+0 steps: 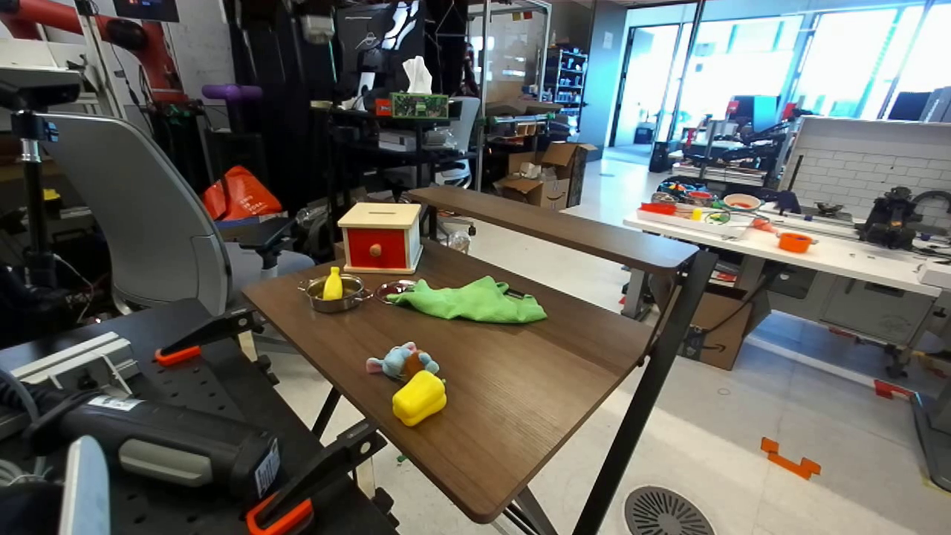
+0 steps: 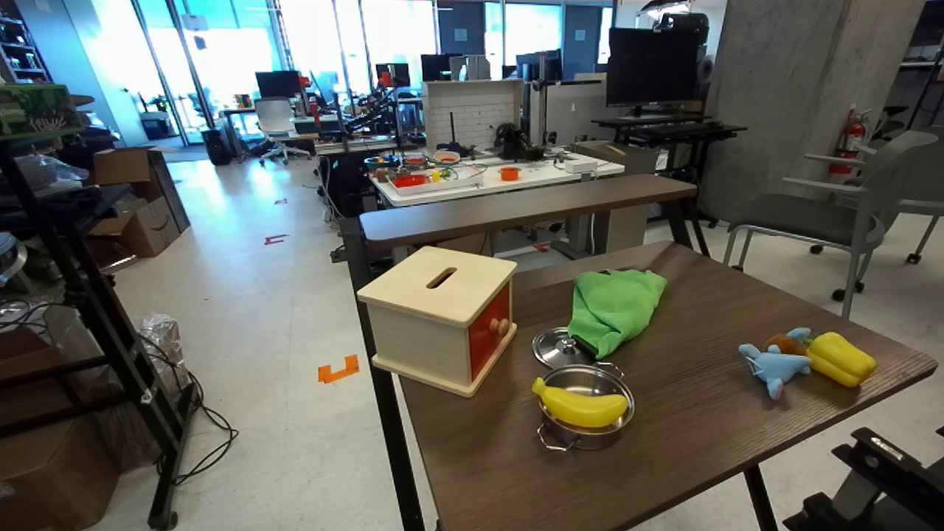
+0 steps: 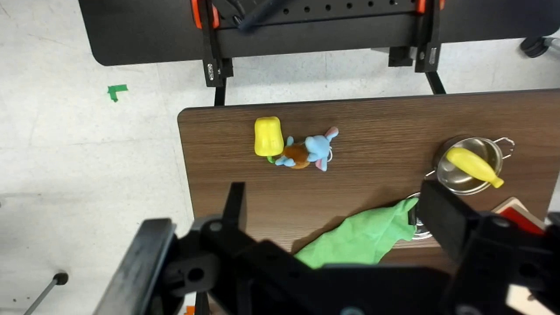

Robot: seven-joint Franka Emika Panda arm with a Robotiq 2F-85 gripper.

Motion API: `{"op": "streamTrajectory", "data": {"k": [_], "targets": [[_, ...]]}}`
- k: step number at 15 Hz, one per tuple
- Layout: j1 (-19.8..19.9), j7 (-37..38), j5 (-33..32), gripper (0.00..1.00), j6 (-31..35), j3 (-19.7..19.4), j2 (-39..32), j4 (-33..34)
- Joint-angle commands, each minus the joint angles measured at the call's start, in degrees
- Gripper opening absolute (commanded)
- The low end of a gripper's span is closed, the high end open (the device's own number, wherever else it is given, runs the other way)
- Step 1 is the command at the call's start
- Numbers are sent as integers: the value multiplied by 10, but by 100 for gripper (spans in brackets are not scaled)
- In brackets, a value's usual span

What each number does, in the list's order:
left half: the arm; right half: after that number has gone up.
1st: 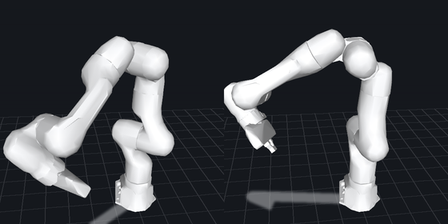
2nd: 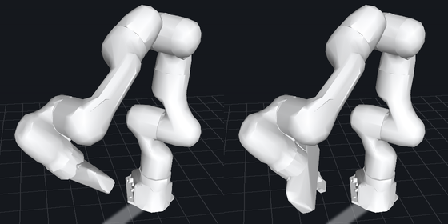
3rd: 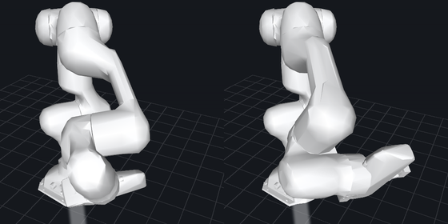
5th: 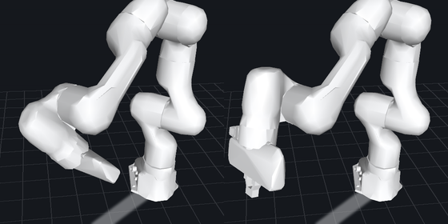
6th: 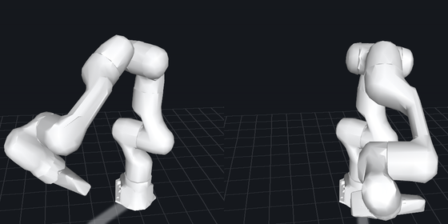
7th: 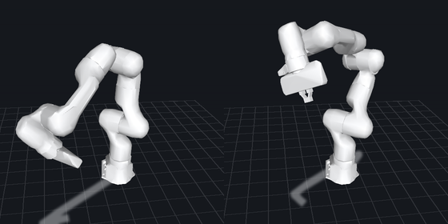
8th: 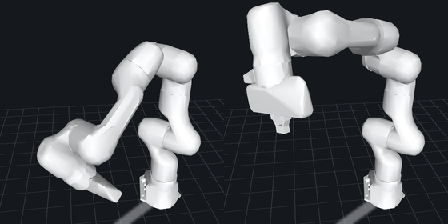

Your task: Move the yellow paper up on the table

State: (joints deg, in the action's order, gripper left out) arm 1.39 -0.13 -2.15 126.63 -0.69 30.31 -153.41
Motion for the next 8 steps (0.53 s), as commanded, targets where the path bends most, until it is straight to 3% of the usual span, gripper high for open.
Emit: {"op": "streamTrajectory", "data": {"k": [1, 4, 8], "targets": [[17, 1, -10, 100, 150, -10, -90, -24], [25, 3, -7, 100, 262, -14, -204, -15], [24, -9, 14, 100, 355, -26, -322, 6]]}}
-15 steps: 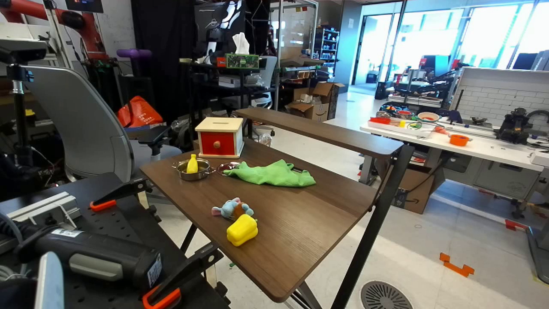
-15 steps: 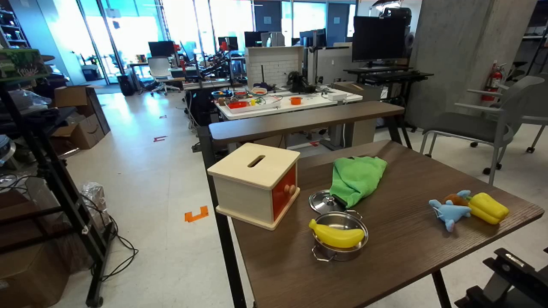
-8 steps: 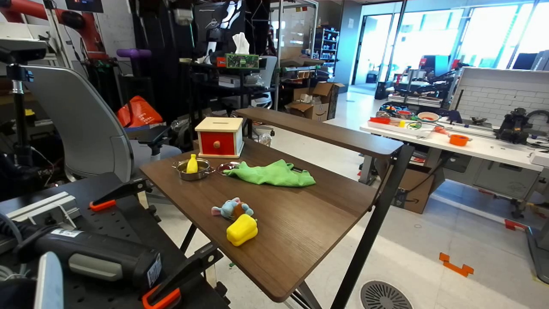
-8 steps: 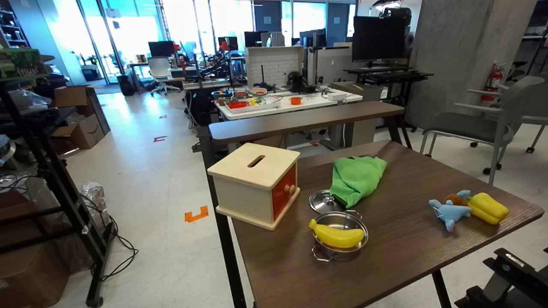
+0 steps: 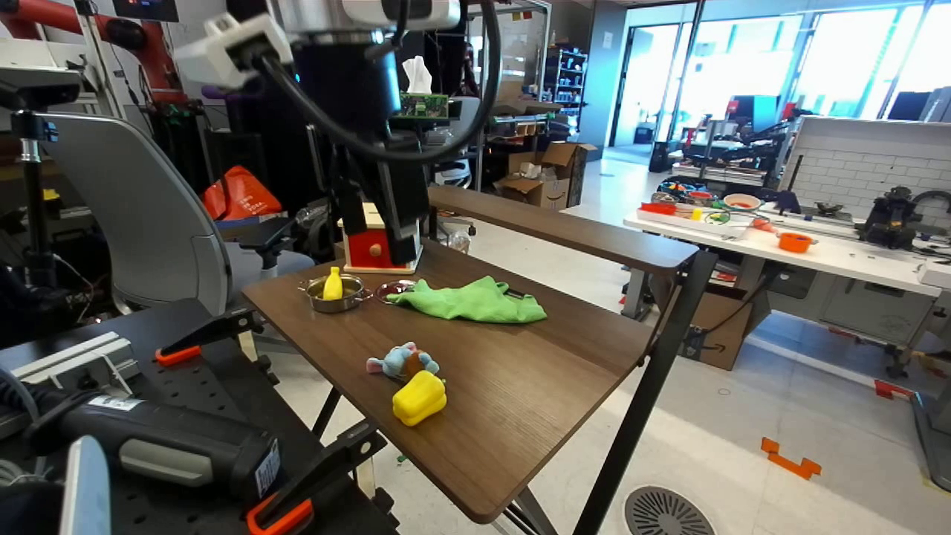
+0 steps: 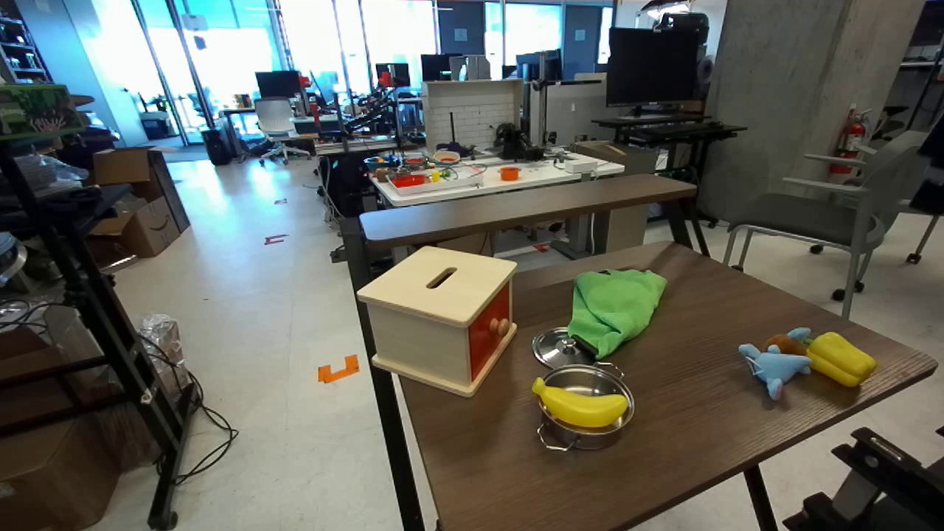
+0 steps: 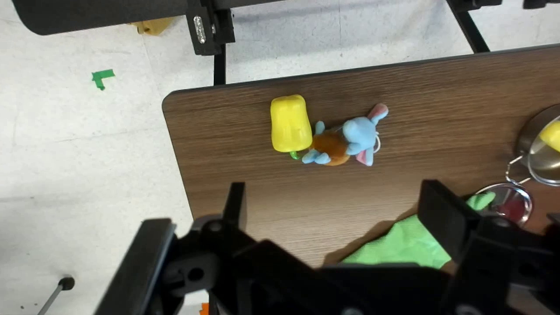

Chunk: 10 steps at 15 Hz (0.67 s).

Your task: Move the yellow paper up on the table

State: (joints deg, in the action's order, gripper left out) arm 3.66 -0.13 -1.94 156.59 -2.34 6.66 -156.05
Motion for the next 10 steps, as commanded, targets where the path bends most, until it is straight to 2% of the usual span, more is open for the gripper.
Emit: {"op": "streamTrajectory", "data": {"k": [1, 5, 10], "targets": [[2, -13, 17, 100, 71, -12, -112, 42], [8, -26, 64, 100, 95, 5, -203, 84], [5, 0, 47, 100, 84, -7, -293, 140]]}}
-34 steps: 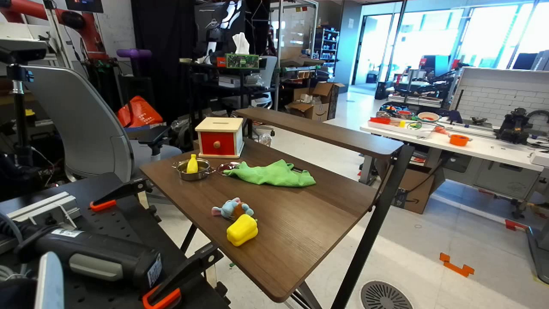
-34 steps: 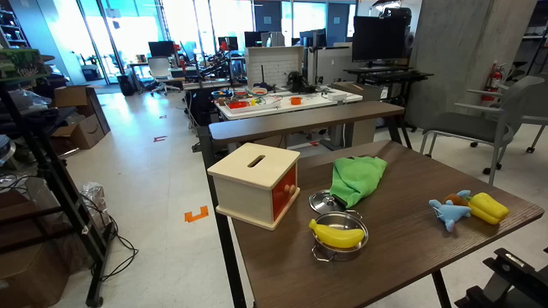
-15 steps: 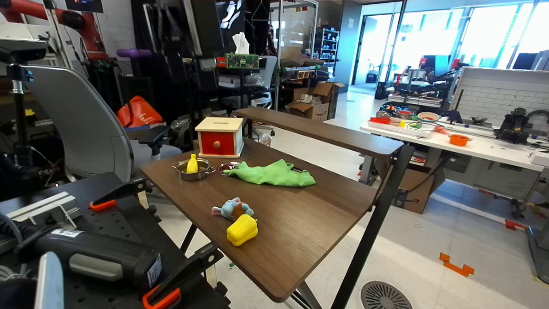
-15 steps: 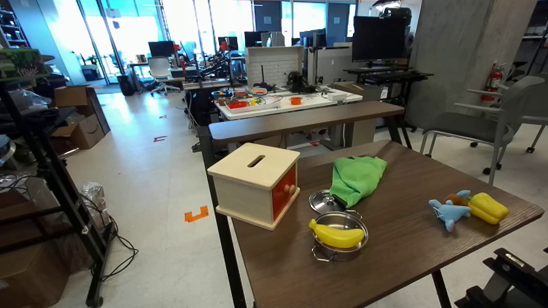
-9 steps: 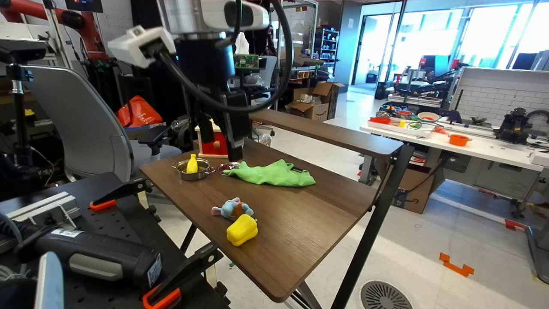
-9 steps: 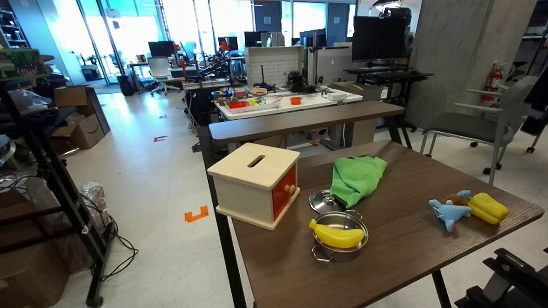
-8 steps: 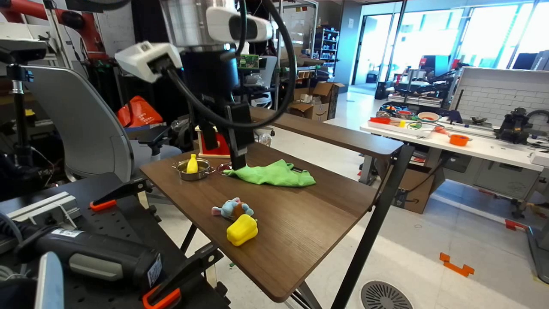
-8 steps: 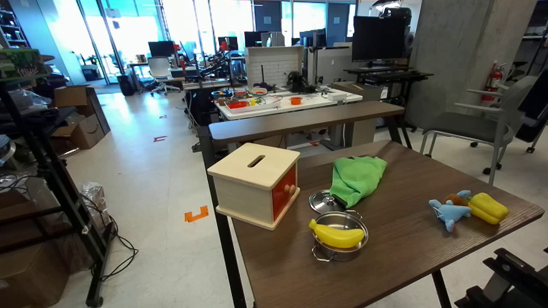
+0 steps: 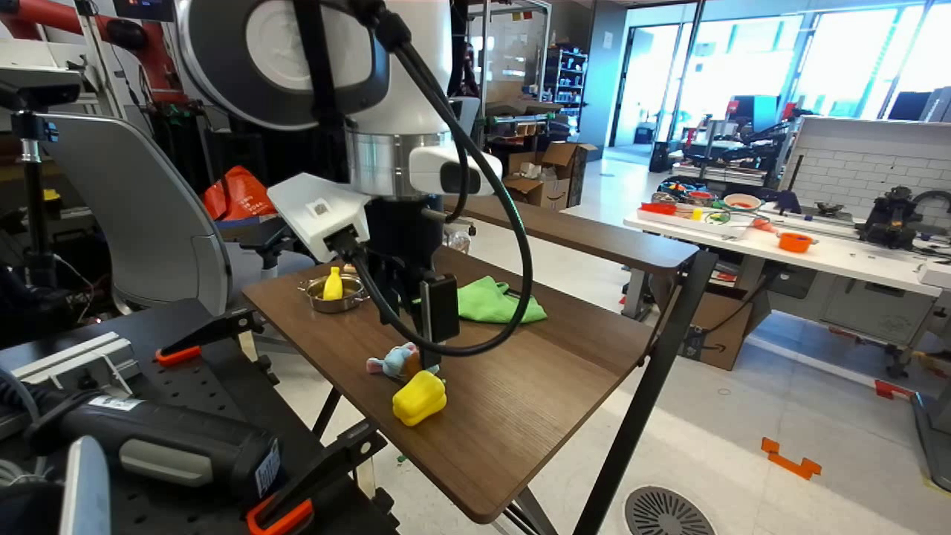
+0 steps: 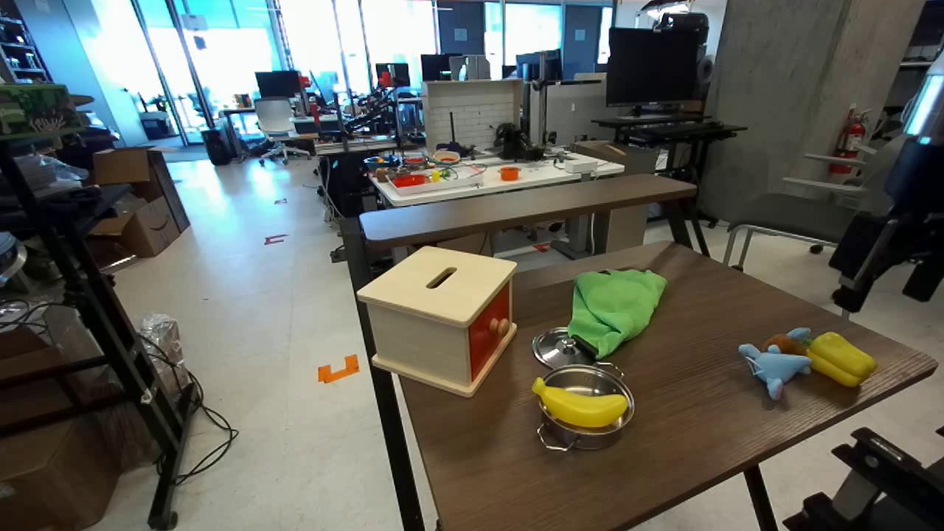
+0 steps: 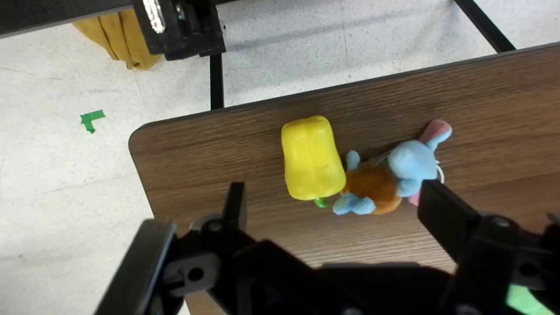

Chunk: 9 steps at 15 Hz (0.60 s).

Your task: Move the yellow paper up on the table

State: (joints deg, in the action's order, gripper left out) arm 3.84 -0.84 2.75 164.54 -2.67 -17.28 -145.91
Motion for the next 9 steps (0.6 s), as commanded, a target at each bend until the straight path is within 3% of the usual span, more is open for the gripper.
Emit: {"op": "streamTrajectory", "data": {"k": [1, 9], "targets": [[3, 9, 0, 100, 3, -4, -67, 47], [-12, 28, -8, 100, -6, -15, -151, 103]]}}
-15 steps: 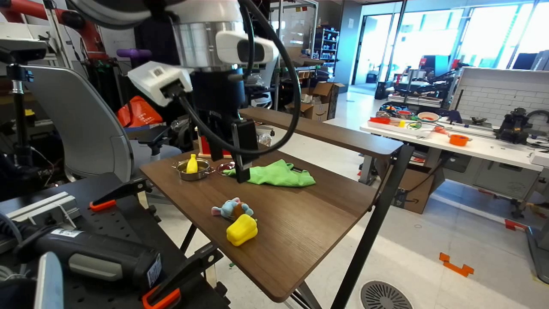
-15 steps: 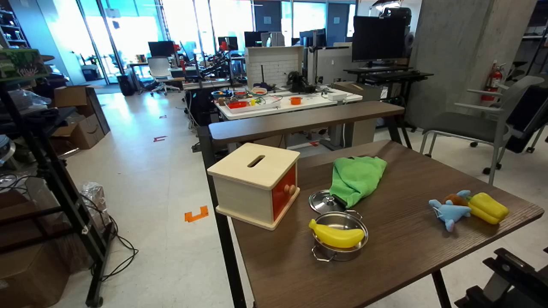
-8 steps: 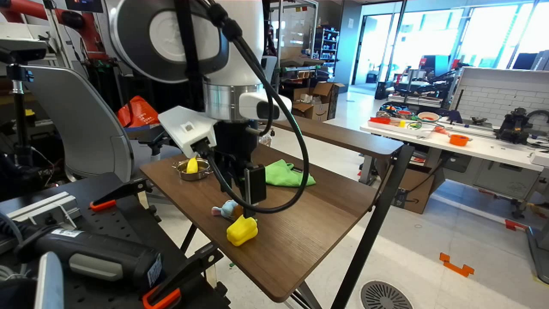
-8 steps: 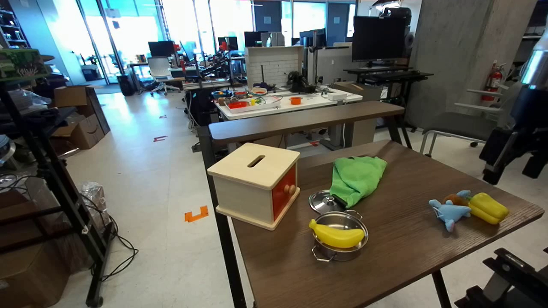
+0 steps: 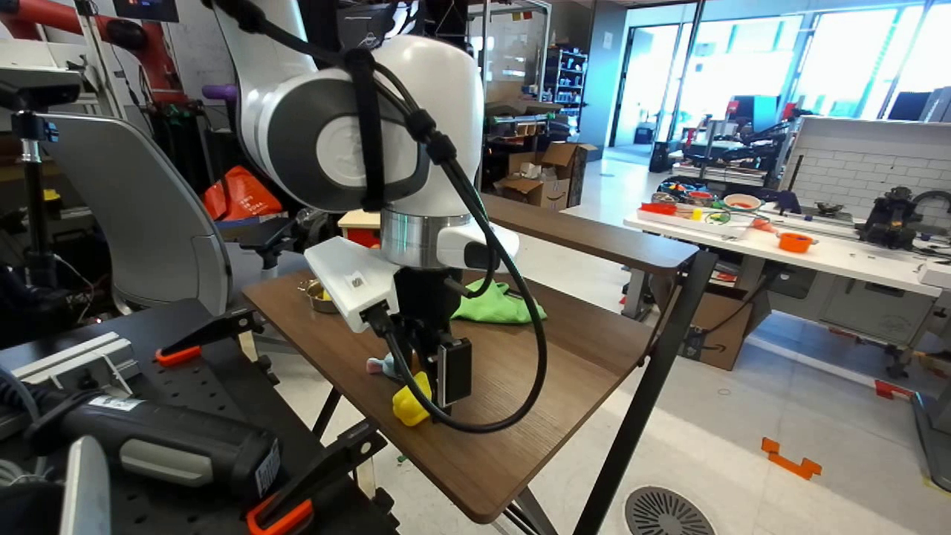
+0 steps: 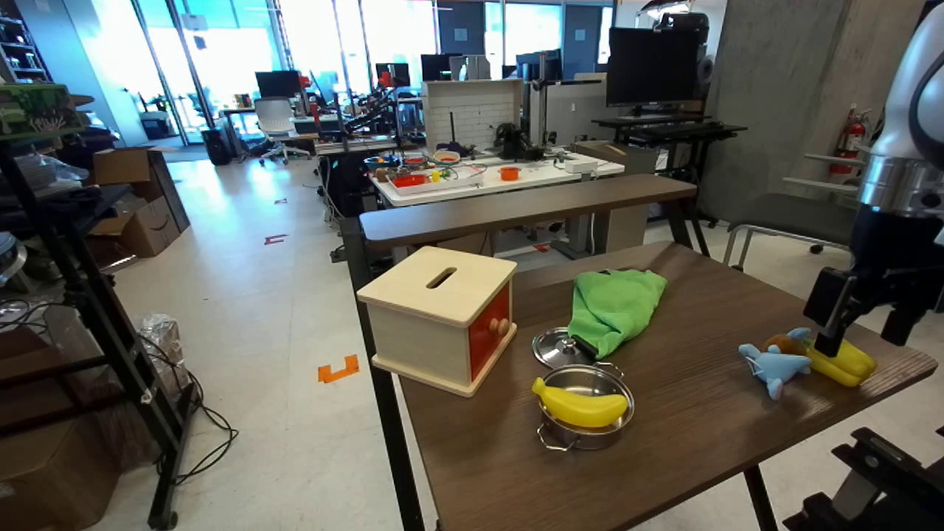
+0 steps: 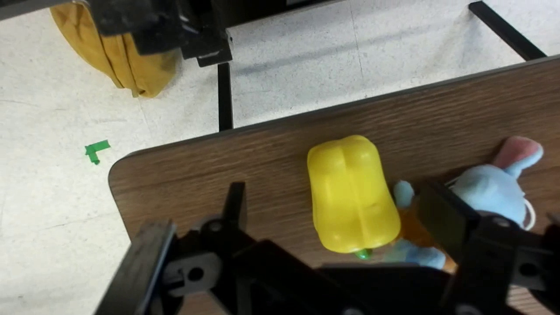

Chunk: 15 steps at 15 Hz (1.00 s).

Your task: Move the yellow paper up on the table

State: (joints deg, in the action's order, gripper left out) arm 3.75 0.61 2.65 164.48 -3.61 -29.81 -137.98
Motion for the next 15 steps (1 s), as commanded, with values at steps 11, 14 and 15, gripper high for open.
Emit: {"op": "streamTrajectory", "data": {"k": [11, 14, 15], "targets": [[35, -18, 21, 23, -4, 40, 19, 7], [71, -28, 46, 23, -5, 64, 57, 3], [83, -31, 59, 23, -12, 71, 66, 9]]}}
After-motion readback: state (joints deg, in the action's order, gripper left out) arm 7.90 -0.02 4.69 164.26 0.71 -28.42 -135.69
